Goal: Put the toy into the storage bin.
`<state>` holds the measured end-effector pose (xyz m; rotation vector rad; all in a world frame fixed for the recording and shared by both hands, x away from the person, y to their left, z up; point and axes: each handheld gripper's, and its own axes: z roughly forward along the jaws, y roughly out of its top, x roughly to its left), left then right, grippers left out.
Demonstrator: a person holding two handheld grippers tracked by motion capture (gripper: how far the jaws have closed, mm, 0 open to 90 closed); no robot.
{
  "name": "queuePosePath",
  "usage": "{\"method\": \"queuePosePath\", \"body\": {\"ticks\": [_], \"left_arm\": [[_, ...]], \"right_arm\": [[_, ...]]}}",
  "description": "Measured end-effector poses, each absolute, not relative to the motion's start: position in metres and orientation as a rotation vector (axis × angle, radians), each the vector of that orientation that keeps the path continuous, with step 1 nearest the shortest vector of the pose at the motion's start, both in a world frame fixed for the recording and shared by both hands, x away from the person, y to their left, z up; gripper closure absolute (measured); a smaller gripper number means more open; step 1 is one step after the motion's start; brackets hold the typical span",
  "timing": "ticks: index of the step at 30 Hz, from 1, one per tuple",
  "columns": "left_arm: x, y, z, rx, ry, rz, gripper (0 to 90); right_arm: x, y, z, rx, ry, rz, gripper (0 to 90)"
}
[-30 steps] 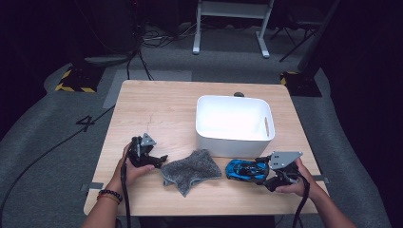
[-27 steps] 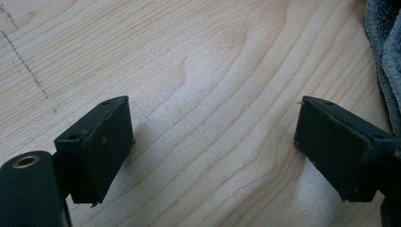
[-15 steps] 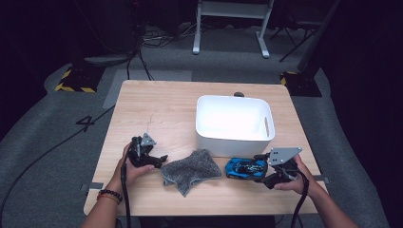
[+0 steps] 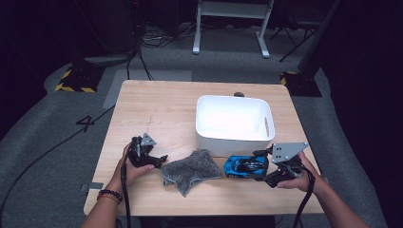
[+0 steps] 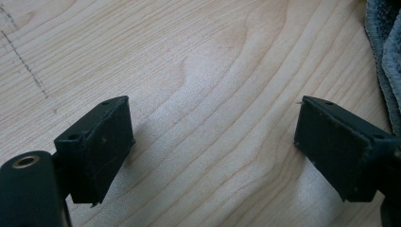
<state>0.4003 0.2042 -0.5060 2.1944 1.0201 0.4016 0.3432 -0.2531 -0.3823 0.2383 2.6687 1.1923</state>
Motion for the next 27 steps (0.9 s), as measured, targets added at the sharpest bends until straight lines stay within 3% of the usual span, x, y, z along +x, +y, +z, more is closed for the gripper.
{"method": "queuePosePath", "body": {"ticks": [27], "left_arm": [[0.401,0.203,-0.506,2.194,1.022,0.398,12.6]], "right_arm": [[0.348,-0.238,-0.29,0.07,2.597,1.255,25.0]]}}
